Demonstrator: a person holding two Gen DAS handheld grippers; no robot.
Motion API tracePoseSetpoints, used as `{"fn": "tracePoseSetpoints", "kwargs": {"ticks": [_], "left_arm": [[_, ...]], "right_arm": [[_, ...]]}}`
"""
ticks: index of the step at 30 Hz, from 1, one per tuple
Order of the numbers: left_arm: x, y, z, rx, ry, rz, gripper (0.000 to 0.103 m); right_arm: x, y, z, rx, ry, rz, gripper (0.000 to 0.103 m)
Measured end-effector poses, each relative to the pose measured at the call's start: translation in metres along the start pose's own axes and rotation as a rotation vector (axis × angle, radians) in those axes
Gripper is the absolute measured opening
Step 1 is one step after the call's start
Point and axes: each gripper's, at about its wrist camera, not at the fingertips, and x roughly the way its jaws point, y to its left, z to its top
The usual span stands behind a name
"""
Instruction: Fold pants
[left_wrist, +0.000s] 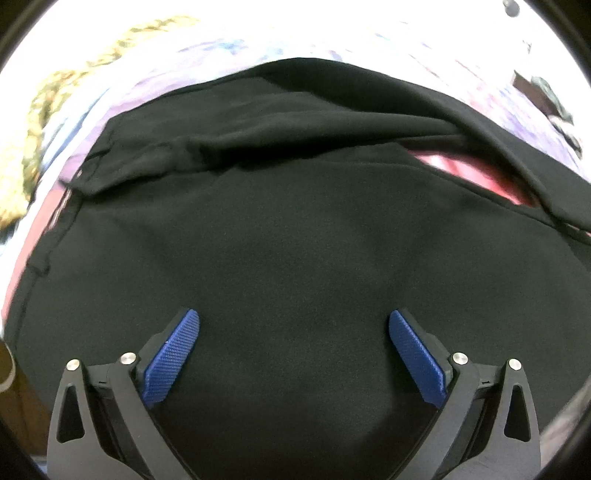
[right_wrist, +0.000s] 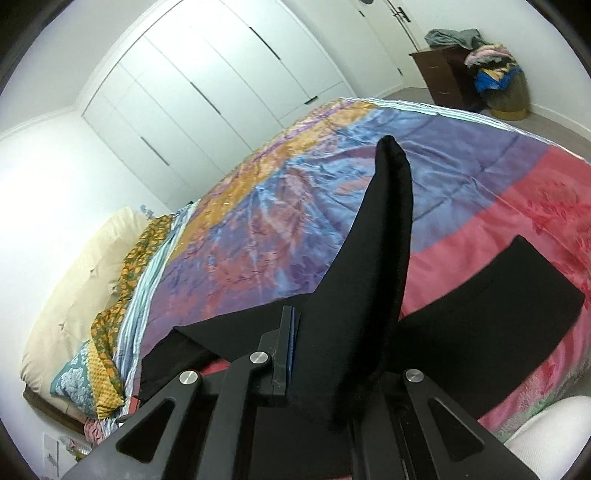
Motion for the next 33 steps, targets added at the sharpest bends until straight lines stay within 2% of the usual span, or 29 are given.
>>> {"fn": "tracePoseSetpoints", "kwargs": {"ticks": [2,5,8,10,11,12,16,17,18,19,20,21,23,24,26,27,29,31,33], "left_arm": [[-0.014,0.010,0.019,-0.024,-0.010,-0.093,0.102],[-0.025,0.035,0.067,-0.175,-0.035,-0.262,0.102],[-0.007,0.054,0.124,-0.334,0.000,-0.423,0.102],[0.024,0.058,0.165,-0.420,0.072,-0.527,0.102],[0.036,0.058,0.175,-0.443,0.095,-0.534,0.102],[0.054,0.058,0.190,-0.476,0.129,-0.521,0.102],[0.102,0.059,0.216,-0.561,0.229,-0.456,0.101],[0.107,0.059,0.217,-0.572,0.239,-0.440,0.100],[0.110,0.061,0.219,-0.591,0.236,-0.417,0.088],[0.110,0.064,0.219,-0.600,0.225,-0.407,0.040],[0.110,0.067,0.219,-0.612,0.224,-0.436,0.006],[0.106,0.071,0.220,-0.635,0.221,-0.484,0.005],[0.068,0.082,0.226,-0.635,0.111,-0.532,0.005],[0.032,0.089,0.232,-0.599,0.028,-0.540,0.005],[-0.041,0.104,0.229,-0.527,-0.144,-0.522,0.006],[-0.082,0.113,0.216,-0.492,-0.229,-0.509,0.007],[-0.133,0.126,0.181,-0.455,-0.309,-0.477,0.009],[-0.152,0.131,0.132,-0.462,-0.307,-0.463,0.009],[-0.137,0.121,0.076,-0.483,-0.231,-0.431,0.010]], "right_arm": [[-0.005,0.006,0.002,-0.016,-0.008,0.020,0.007],[-0.014,0.017,0.007,-0.051,-0.021,0.050,0.007],[-0.020,0.023,0.009,-0.076,-0.030,0.081,0.007],[-0.025,0.027,0.009,-0.089,-0.038,0.102,0.006],[-0.028,0.027,0.009,-0.097,-0.042,0.112,0.006],[-0.032,0.028,0.010,-0.102,-0.047,0.119,0.006],[-0.052,0.026,0.010,-0.119,-0.076,0.168,0.006],[-0.057,0.026,0.010,-0.121,-0.083,0.189,0.006],[-0.063,0.025,0.010,-0.121,-0.090,0.217,0.006],[-0.068,0.023,0.010,-0.120,-0.093,0.245,0.006],[-0.070,0.020,0.011,-0.122,-0.090,0.255,0.006],[-0.069,0.018,0.012,-0.128,-0.086,0.244,0.005],[-0.059,0.008,0.019,-0.154,-0.067,0.171,0.005],[-0.053,0.004,0.023,-0.156,-0.055,0.156,0.005],[-0.037,-0.005,0.039,-0.160,-0.042,0.128,0.005],[-0.032,-0.007,0.046,-0.168,-0.043,0.129,0.005],[-0.021,-0.011,0.057,-0.172,-0.028,0.139,0.005],[-0.015,-0.024,0.061,-0.145,0.013,0.143,0.006],[-0.006,-0.047,0.054,-0.118,0.087,0.082,0.006]]}}
